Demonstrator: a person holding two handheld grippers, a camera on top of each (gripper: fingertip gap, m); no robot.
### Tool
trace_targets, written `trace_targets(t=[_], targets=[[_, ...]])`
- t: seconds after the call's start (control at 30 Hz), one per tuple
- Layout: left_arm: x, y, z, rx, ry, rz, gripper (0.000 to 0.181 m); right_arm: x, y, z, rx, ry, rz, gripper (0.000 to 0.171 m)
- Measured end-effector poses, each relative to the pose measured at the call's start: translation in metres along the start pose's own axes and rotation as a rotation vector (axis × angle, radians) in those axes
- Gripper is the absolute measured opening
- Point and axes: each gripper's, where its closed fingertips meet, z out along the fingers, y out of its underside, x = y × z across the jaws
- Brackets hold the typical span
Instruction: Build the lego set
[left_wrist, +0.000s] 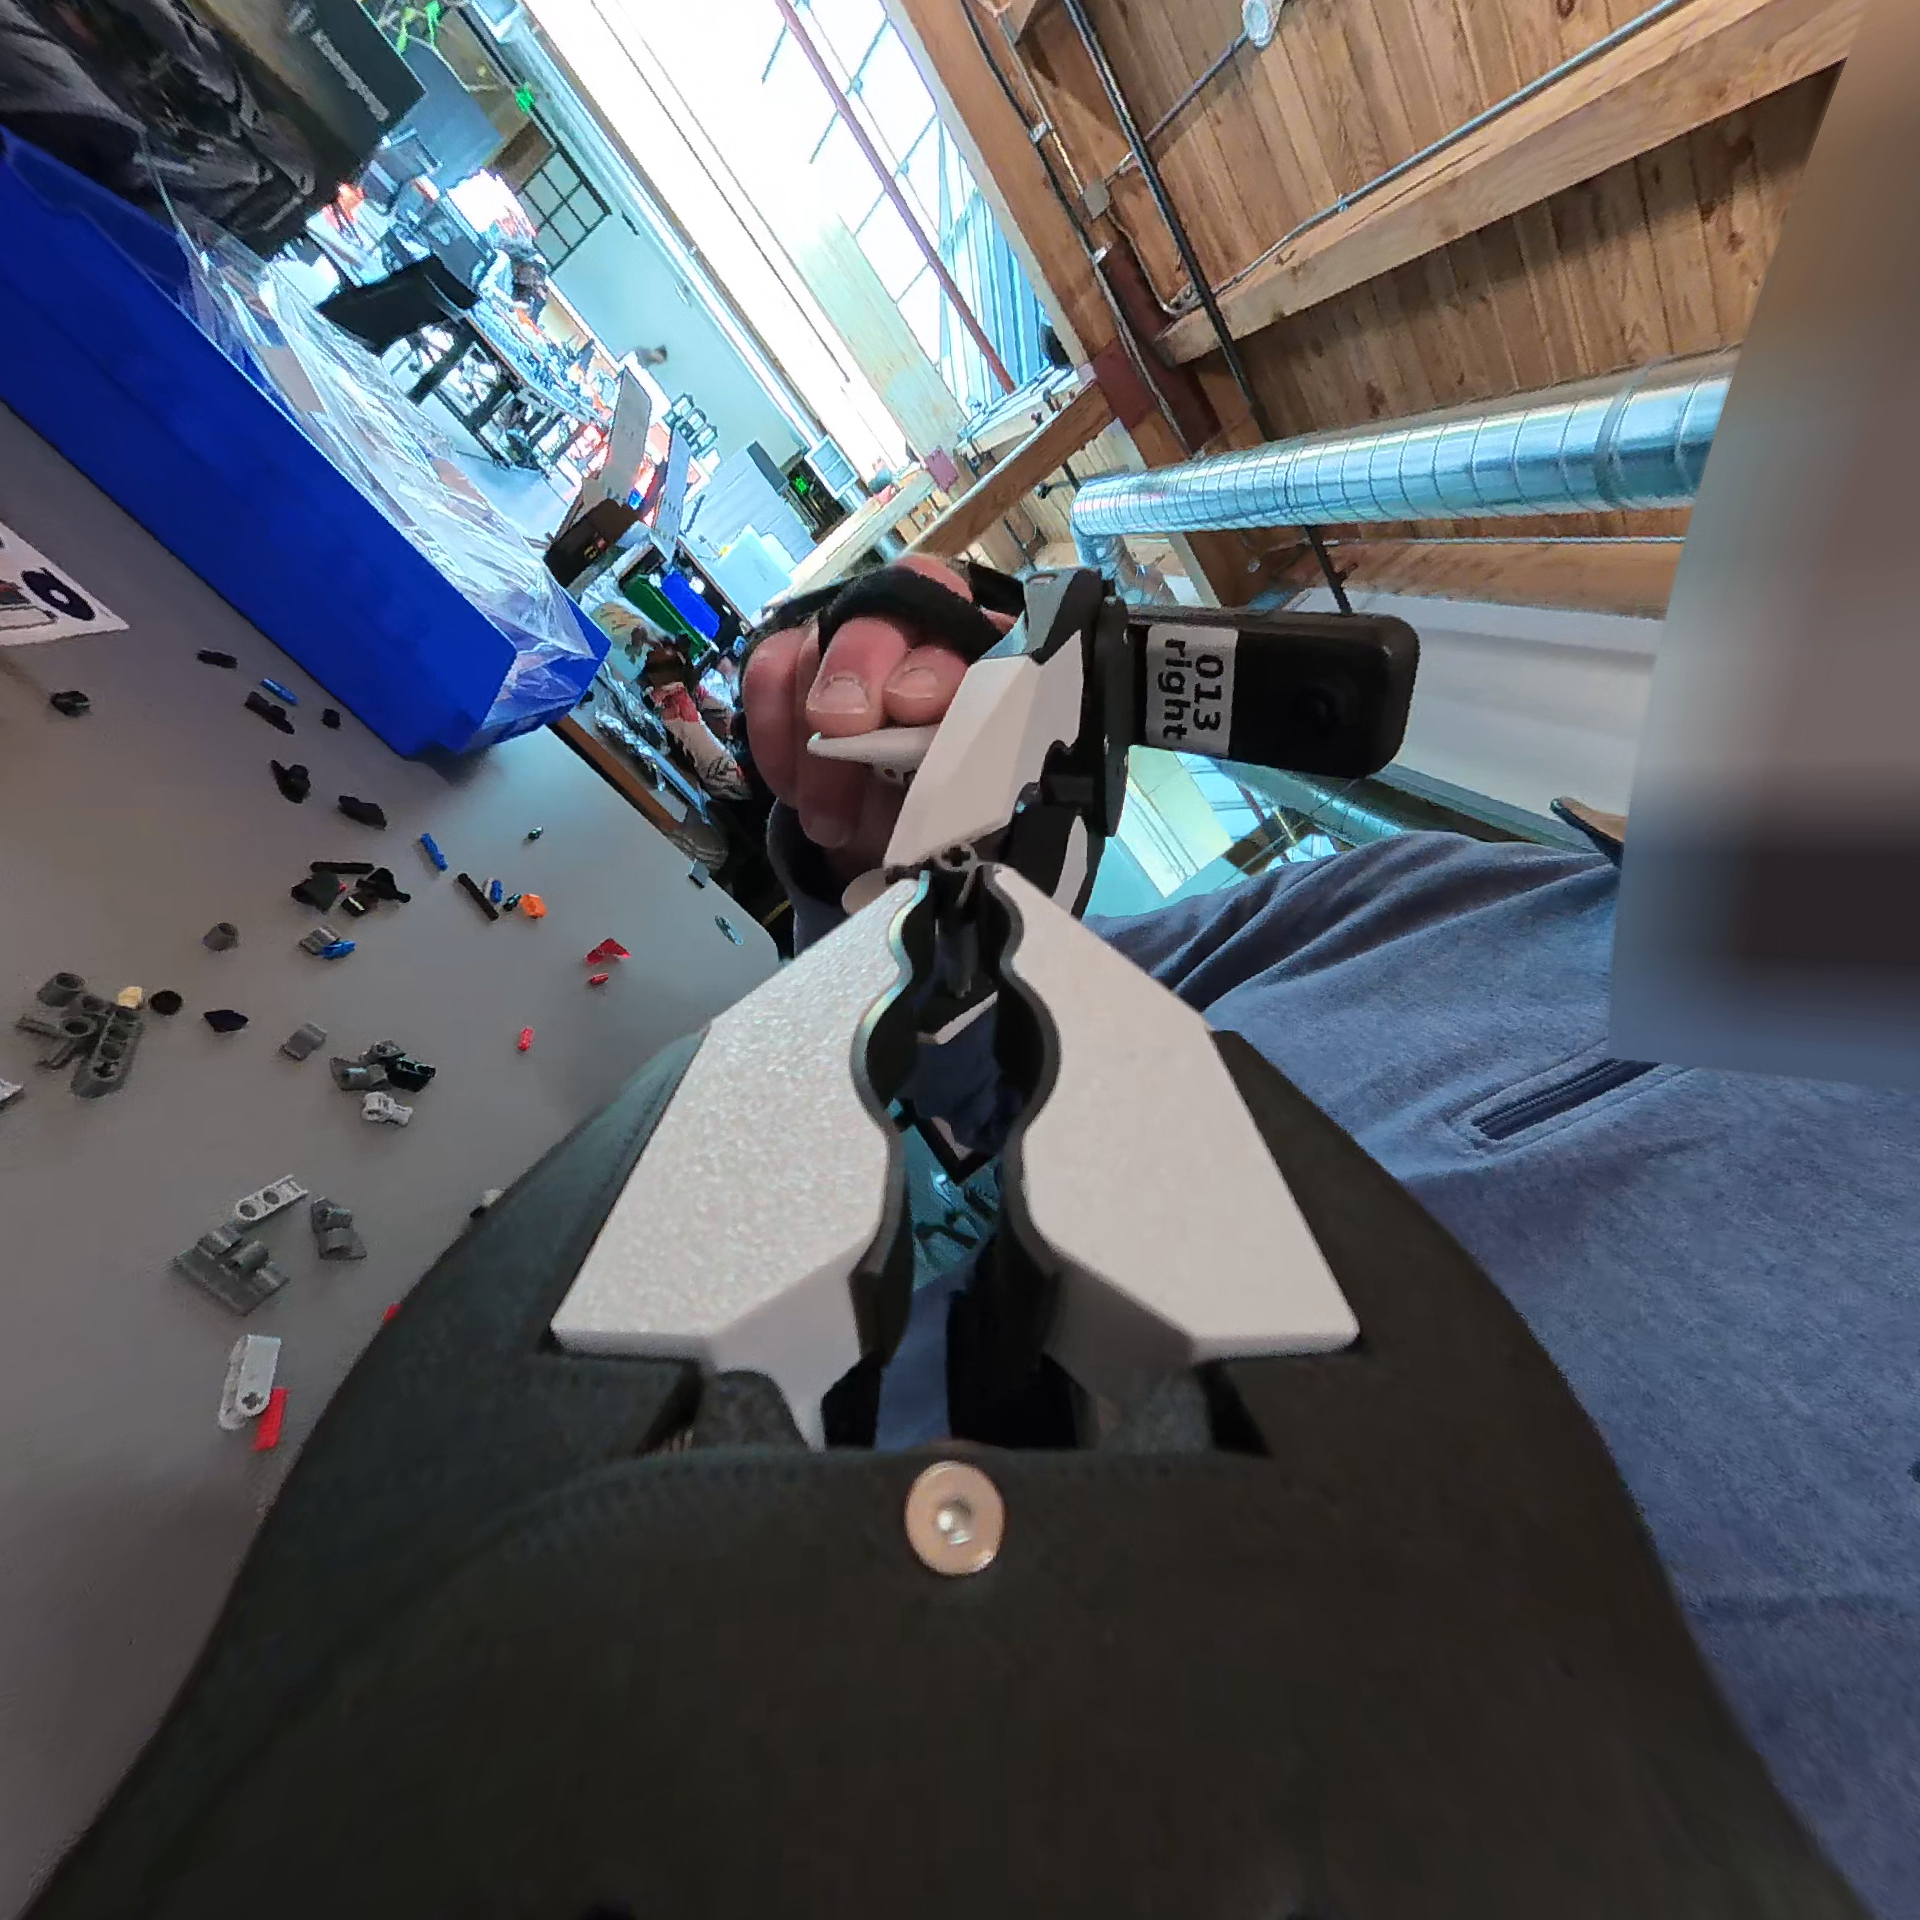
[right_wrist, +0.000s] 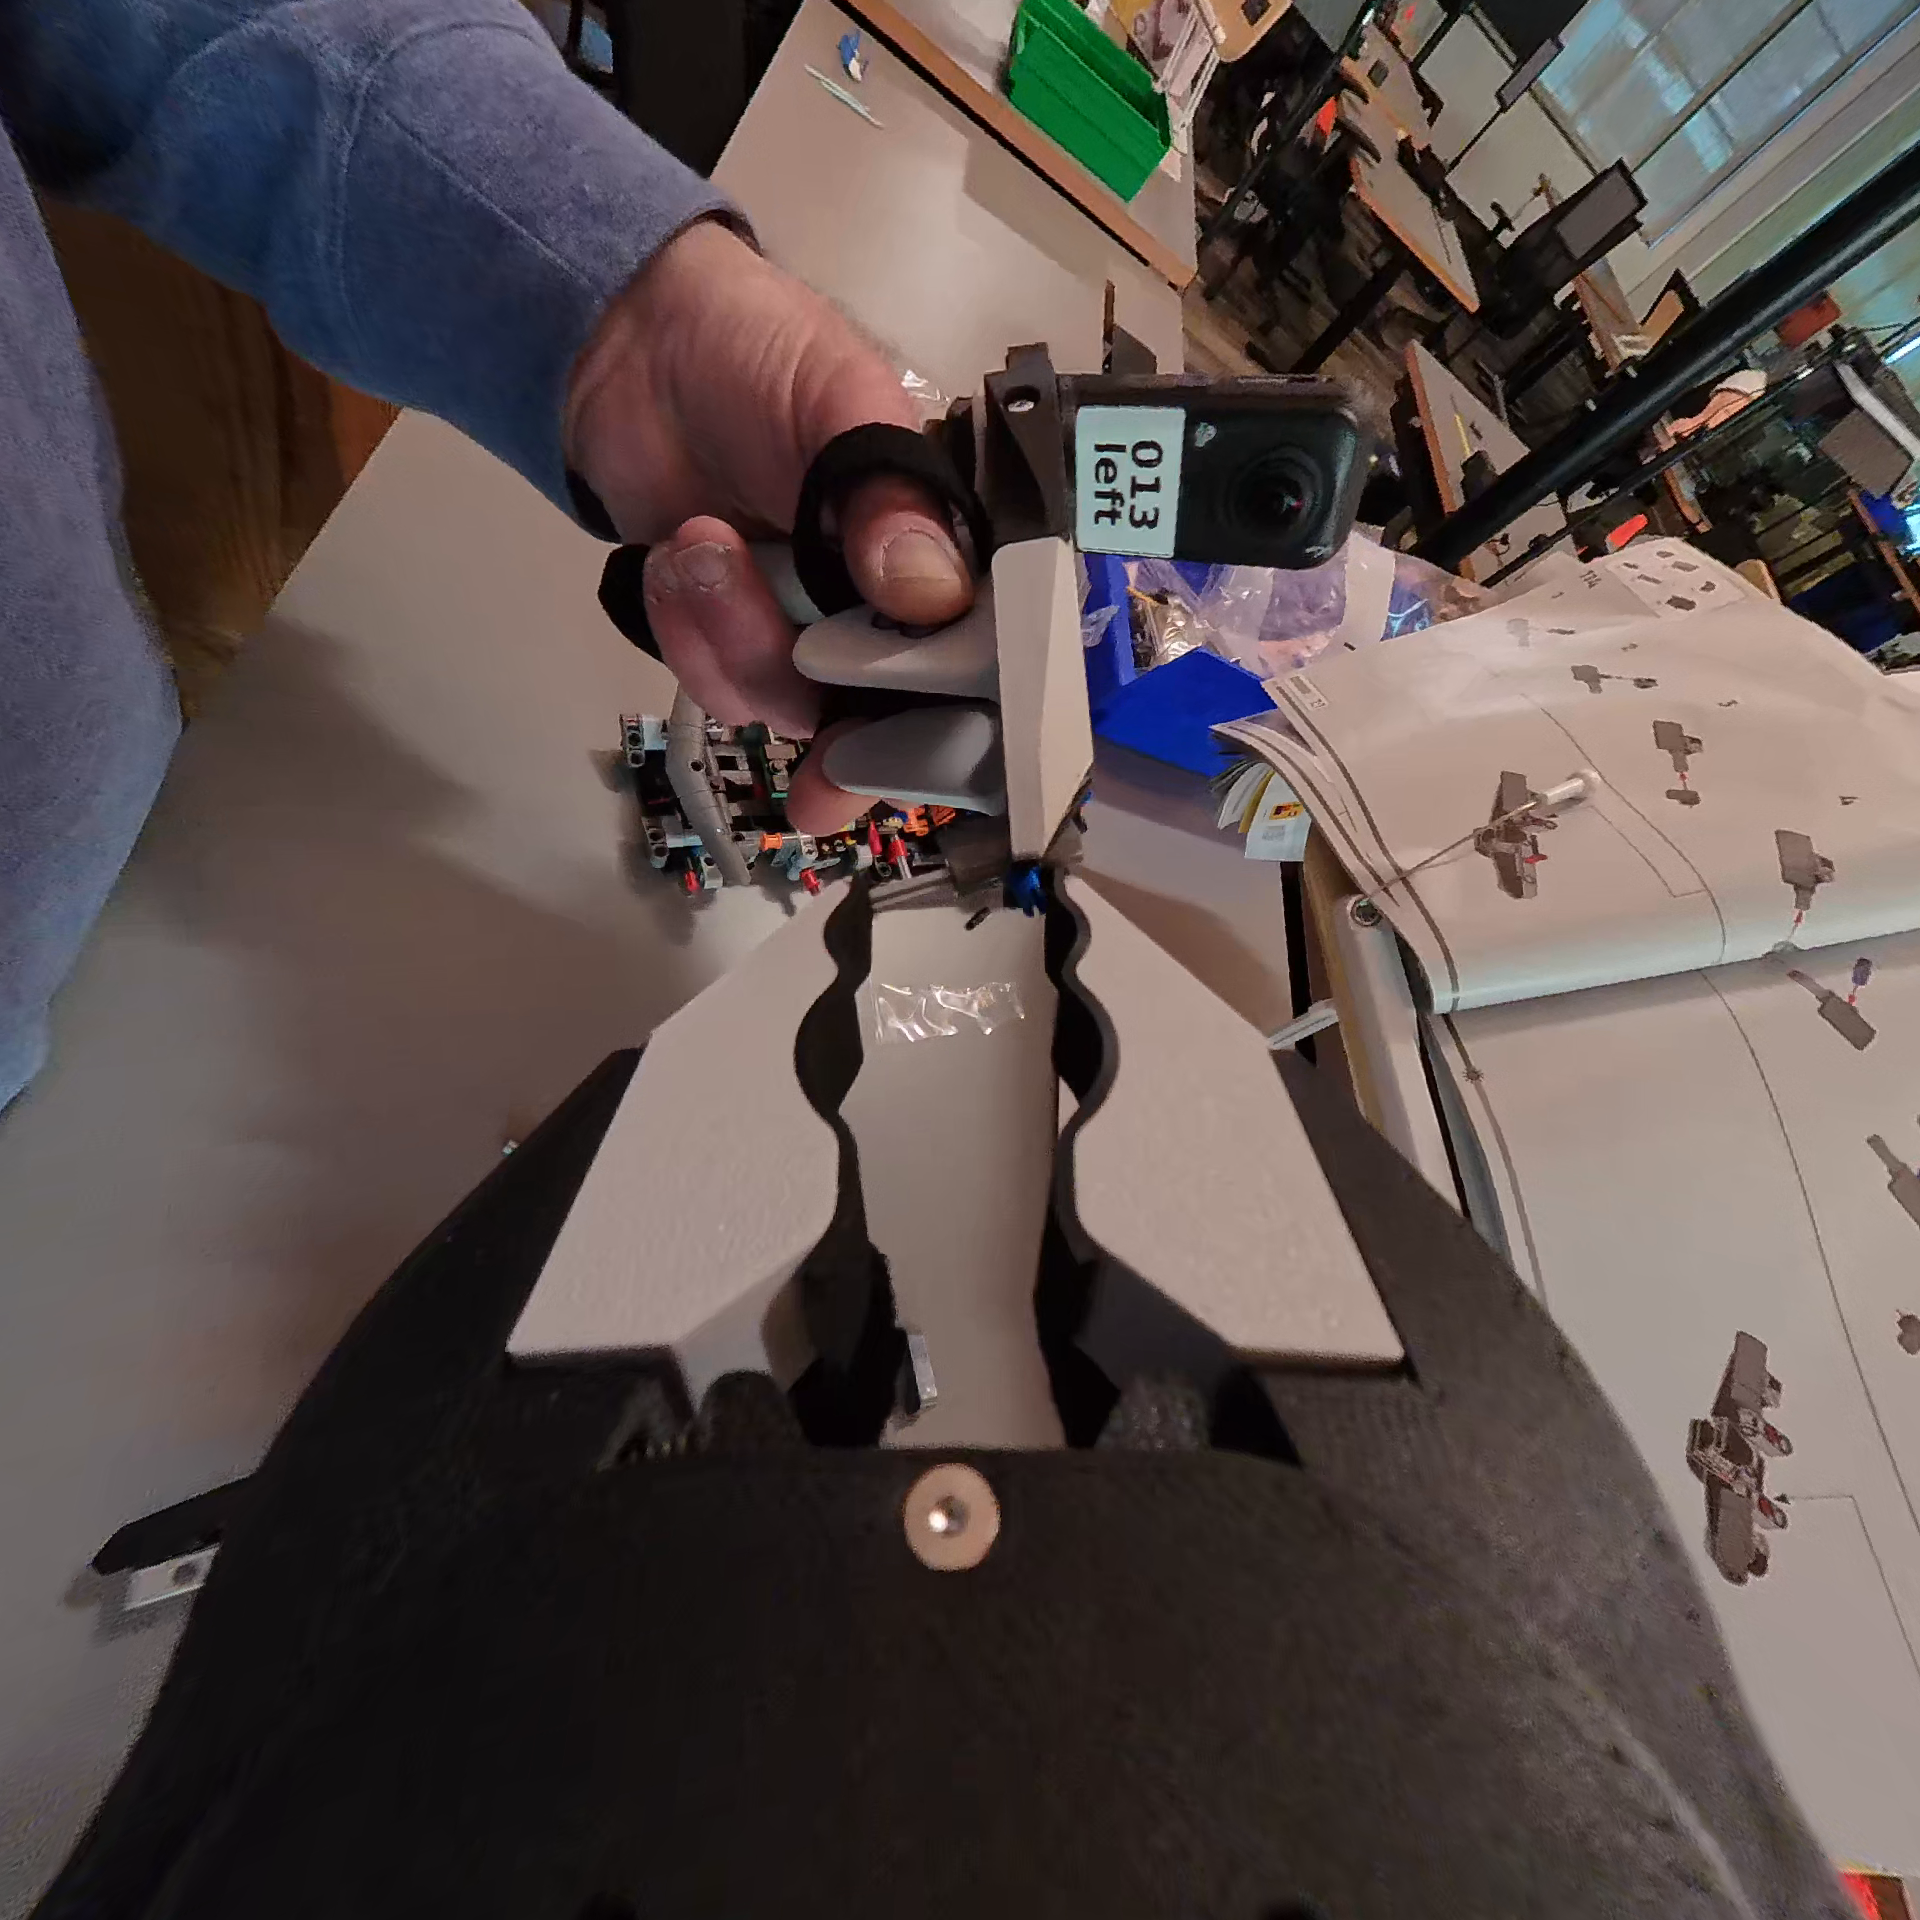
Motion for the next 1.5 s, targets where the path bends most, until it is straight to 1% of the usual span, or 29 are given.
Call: trace_targets(t=[0.2, 0.33, 0.47, 0.63, 0.77, 0.83, 0.93, 0.97, 1.0, 1.03, 1.13, 1.3, 1.33, 1.4, 1.5], targets=[[0.007, -0.006, 0.003, 0.058, -0.023, 0.043, 0.005, 0.006, -0.007, -0.004, 0.038, 0.032, 0.012, 0.030], [0.011, -0.012, 0.001, 0.100, -0.036, 0.060, 0.016, 0.011, -0.012, -0.009, 0.072, 0.062, 0.024, 0.030], [0.010, -0.018, -0.006, 0.156, -0.057, 0.060, 0.018, 0.013, -0.013, -0.015, 0.094, 0.075, 0.039, 0.030], [0.011, -0.009, 0.006, 0.135, -0.041, 0.046, 0.019, 0.008, -0.009, -0.020, 0.100, 0.067, 0.046, 0.030], [0.011, -0.003, 0.015, 0.114, -0.042, 0.059, 0.013, 0.004, -0.008, -0.023, 0.098, 0.065, 0.044, 0.031], [0.013, -0.001, 0.019, 0.108, -0.024, 0.060, 0.005, 0.003, -0.006, -0.024, 0.094, 0.066, 0.047, 0.030], [0.011, 0.001, 0.021, 0.107, -0.042, 0.089, 0.005, 0.001, -0.005, -0.025, 0.096, 0.053, 0.077, 0.032], [0.010, 0.002, 0.021, 0.111, -0.051, 0.101, 0.004, 0.000, -0.004, -0.025, 0.091, 0.039, 0.095, 0.035], [0.011, 0.001, 0.020, 0.121, -0.043, 0.100, 0.004, 0.001, -0.002, -0.024, 0.080, 0.040, 0.110, 0.044], [0.012, 0.000, 0.019, 0.136, -0.041, 0.099, 0.004, 0.001, 0.000, -0.024, 0.072, 0.041, 0.116, 0.050], [0.009, 0.003, 0.013, 0.148, -0.068, 0.111, 0.005, 0.005, 0.004, -0.029, 0.071, 0.050, 0.140, 0.054], [0.001, 0.007, -0.010, 0.199, -0.117, 0.103, 0.004, 0.007, 0.028, -0.038, 0.025, 0.054, 0.200, 0.047], [-0.001, 0.008, -0.015, 0.204, -0.132, 0.107, 0.004, 0.007, 0.036, -0.040, 0.012, 0.053, 0.218, 0.045], [-0.007, 0.013, -0.024, 0.201, -0.178, 0.119, 0.004, 0.005, 0.054, -0.045, -0.016, 0.051, 0.270, 0.047], [-0.013, 0.020, -0.035, 0.206, -0.216, 0.120, 0.005, 0.004, 0.087, -0.055, -0.103, 0.079, 0.341, 0.044]])
